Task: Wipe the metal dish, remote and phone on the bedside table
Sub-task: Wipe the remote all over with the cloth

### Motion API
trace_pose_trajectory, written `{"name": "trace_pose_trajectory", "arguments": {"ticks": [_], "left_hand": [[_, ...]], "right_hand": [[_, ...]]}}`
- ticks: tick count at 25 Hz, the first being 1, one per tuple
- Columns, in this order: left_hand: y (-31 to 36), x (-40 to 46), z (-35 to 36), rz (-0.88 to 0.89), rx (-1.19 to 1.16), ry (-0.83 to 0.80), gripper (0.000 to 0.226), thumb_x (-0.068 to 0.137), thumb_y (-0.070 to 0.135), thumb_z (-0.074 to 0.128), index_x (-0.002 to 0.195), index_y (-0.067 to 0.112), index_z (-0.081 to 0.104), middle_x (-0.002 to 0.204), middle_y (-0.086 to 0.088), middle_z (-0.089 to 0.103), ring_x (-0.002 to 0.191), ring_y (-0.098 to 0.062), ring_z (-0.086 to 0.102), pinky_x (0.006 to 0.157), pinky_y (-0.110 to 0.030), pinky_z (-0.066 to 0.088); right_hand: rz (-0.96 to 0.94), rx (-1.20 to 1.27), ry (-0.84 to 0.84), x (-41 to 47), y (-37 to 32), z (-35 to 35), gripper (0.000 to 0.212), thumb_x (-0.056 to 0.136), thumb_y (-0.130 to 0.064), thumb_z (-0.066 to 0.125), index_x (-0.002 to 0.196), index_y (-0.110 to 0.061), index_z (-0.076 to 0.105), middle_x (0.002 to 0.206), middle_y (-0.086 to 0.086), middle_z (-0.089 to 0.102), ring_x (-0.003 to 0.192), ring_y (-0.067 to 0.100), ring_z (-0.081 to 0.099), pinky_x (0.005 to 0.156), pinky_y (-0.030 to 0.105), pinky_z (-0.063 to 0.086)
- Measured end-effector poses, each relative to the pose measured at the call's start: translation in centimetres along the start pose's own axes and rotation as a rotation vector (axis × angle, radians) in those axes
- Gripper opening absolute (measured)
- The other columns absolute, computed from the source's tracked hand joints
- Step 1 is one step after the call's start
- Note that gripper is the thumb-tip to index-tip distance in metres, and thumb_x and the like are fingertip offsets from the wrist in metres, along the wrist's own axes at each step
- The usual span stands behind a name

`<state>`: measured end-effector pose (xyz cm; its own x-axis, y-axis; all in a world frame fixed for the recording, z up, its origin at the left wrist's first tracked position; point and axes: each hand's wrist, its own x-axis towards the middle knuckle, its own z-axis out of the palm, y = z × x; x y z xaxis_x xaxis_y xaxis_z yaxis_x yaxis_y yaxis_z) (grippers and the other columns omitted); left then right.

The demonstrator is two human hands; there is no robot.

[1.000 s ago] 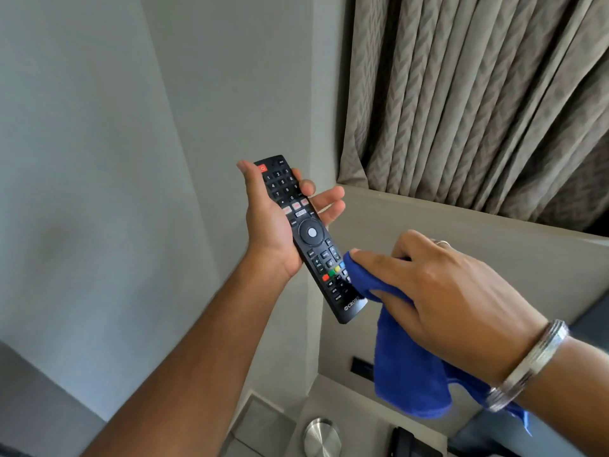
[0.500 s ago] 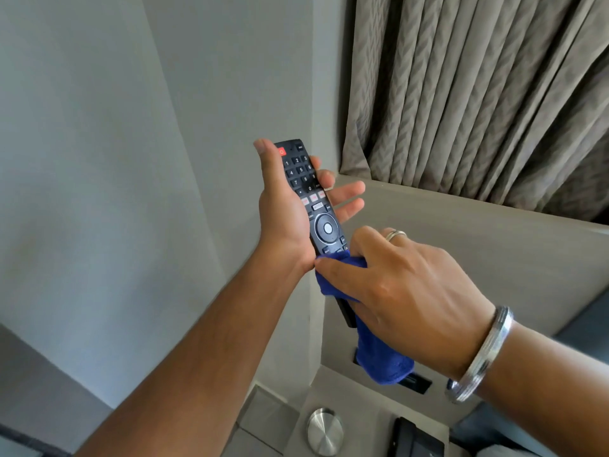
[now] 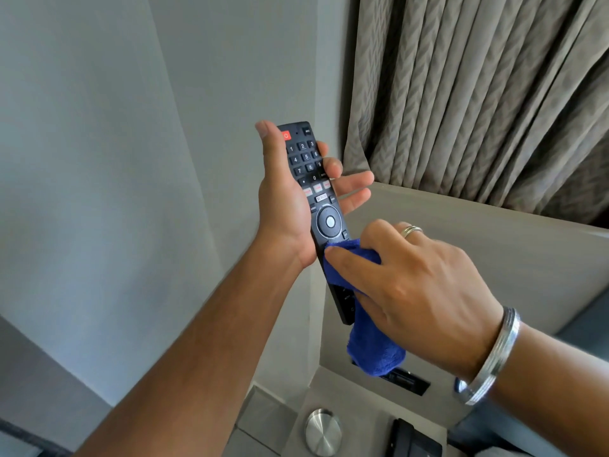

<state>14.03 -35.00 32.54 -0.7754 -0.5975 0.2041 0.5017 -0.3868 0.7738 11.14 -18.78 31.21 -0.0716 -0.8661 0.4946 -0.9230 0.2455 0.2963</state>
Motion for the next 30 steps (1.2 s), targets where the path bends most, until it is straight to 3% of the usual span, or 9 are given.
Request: {"name": "trace_pose_trajectory", "arguments": {"ticks": [7, 12, 17, 22, 27, 30], "left_hand": [[-1.2, -0.3, -0.3, -0.064, -0.039, 0.019, 0.073, 0.087, 0.081, 0.034, 0.085, 0.013, 0.061, 0.062, -0.003, 0.06, 0.078, -0.04, 0.074, 0.077, -0.05, 0.061], [-1.5, -0.3, -0.5, -0.125, -0.065, -0.073, 0.076, 0.084, 0.084, 0.032, 0.086, 0.014, 0.061, 0.064, -0.003, 0.061, 0.08, -0.037, 0.074, 0.084, -0.049, 0.059], [-1.5, 0.0, -1.6, -0.12, -0.115, -0.1, 0.076, 0.088, 0.081, 0.028, 0.085, 0.012, 0.059, 0.063, -0.004, 0.059, 0.087, -0.039, 0.073, 0.086, -0.049, 0.059], [-1.2, 0.5, -1.9, -0.125, -0.164, -0.148, 0.077, 0.087, 0.082, 0.028, 0.085, 0.011, 0.059, 0.062, -0.003, 0.059, 0.089, -0.039, 0.073, 0.086, -0.048, 0.059], [-1.6, 1.0, -2.0, -0.134, -0.144, -0.12, 0.075, 0.088, 0.081, 0.029, 0.085, 0.012, 0.059, 0.062, -0.002, 0.058, 0.085, -0.038, 0.073, 0.084, -0.048, 0.06], [-2.5, 0.9, -2.5, -0.152, -0.211, -0.059, 0.076, 0.088, 0.081, 0.031, 0.083, 0.011, 0.059, 0.06, -0.001, 0.057, 0.081, -0.037, 0.074, 0.078, -0.046, 0.061]], "right_hand": [[-0.153, 0.009, -0.08, -0.3, 1.2, 0.2, 0.028, 0.072, -0.015, 0.067, 0.099, -0.019, 0.067, 0.078, 0.005, 0.051, 0.054, 0.024, 0.042, 0.036, 0.03, 0.037], [-0.235, -0.071, -0.114, -0.2, 2.5, -0.2, 0.03, 0.071, -0.012, 0.065, 0.099, -0.02, 0.067, 0.077, 0.006, 0.052, 0.054, 0.024, 0.042, 0.037, 0.029, 0.034], [-0.123, -0.17, -0.191, -0.5, 4.1, -0.6, 0.026, 0.071, -0.013, 0.066, 0.095, -0.024, 0.066, 0.078, 0.005, 0.051, 0.056, 0.024, 0.045, 0.038, 0.029, 0.037], [0.04, -0.02, -0.085, -0.6, 3.4, -0.6, 0.022, 0.077, -0.014, 0.061, 0.095, -0.026, 0.068, 0.077, 0.005, 0.051, 0.056, 0.025, 0.042, 0.037, 0.029, 0.036], [0.097, 0.139, -0.109, -1.0, 1.4, 1.0, 0.028, 0.079, -0.018, 0.063, 0.106, -0.025, 0.067, 0.079, 0.003, 0.053, 0.058, 0.027, 0.047, 0.038, 0.038, 0.045], [0.032, 0.125, -0.159, -2.1, 1.0, 1.7, 0.044, 0.068, -0.014, 0.072, 0.111, -0.019, 0.066, 0.075, 0.004, 0.054, 0.053, 0.026, 0.047, 0.033, 0.032, 0.041]]}}
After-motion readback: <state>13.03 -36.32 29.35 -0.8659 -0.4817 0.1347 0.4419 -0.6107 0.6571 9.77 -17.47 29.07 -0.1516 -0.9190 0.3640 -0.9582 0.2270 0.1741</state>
